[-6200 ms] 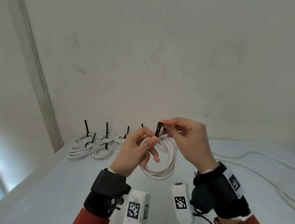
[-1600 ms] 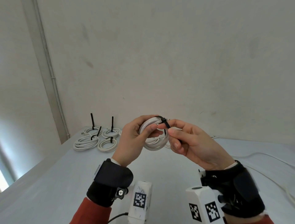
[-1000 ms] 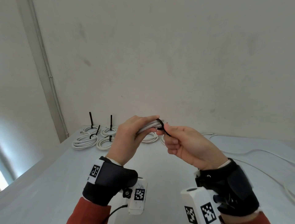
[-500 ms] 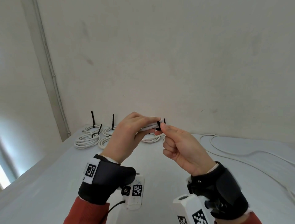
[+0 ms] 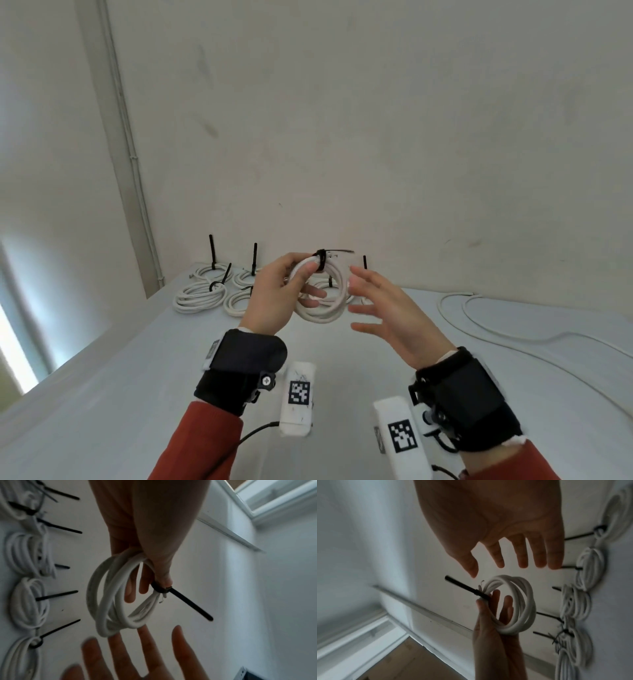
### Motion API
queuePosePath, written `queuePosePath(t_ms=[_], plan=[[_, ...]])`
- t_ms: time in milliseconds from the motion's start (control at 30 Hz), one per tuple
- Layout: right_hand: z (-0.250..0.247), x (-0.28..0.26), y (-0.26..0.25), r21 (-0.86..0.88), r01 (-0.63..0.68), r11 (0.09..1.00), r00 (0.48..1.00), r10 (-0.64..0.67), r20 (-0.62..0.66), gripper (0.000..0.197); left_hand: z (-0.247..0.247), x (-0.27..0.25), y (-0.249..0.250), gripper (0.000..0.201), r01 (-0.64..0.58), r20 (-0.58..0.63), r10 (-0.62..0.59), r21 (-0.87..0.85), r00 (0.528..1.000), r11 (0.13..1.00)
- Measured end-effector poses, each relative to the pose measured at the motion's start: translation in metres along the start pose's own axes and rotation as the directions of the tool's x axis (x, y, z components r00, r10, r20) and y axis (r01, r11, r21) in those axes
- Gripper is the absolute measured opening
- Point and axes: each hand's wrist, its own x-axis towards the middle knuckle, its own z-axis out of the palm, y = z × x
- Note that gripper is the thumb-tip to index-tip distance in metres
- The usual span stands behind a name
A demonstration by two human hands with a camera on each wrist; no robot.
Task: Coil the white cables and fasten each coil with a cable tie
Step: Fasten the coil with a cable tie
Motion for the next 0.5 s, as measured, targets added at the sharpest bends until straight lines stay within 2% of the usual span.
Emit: queuePosePath(t_ms=[67,200,300,367,400,500], plan=[[0.004,0.009,0.007,0.086,-0.047,0.995,0.995,0.039,0.091,0.036,-0.001,0.002,-0.009,0.016,0.109,-0.007,-0.110,-0.086,0.994,0.990],[0.019,0.037,0.027,0.118,-0.110,0.987,0.993,0.105,0.048,0.020,-0.007,0.008,-0.039,0.022,0.271,-0.112,-0.286,-0.133,0.952,0.953],[0.030,0.065,0.046,0.136,-0.237,0.962,0.972,0.236,0.020,0.024,-0.018,0.014,-0.072,0.020,0.414,-0.217,-0.409,-0.025,0.886,0.910],[0.037,0.084,0.058,0.109,-0.274,0.955,0.960,0.279,-0.027,0.019,-0.027,0.017,-0.090,0.016,0.502,-0.218,-0.480,0.058,0.850,0.863],[0.039,0.092,0.063,0.106,-0.282,0.954,0.956,0.289,-0.057,0.010,-0.030,0.018,-0.096,0.014,0.524,-0.207,-0.498,0.095,0.842,0.846],[0.045,0.115,0.083,0.008,-0.298,0.955,0.949,0.297,-0.103,0.006,-0.039,0.019,-0.109,0.015,0.533,-0.188,-0.504,0.167,0.843,0.829]])
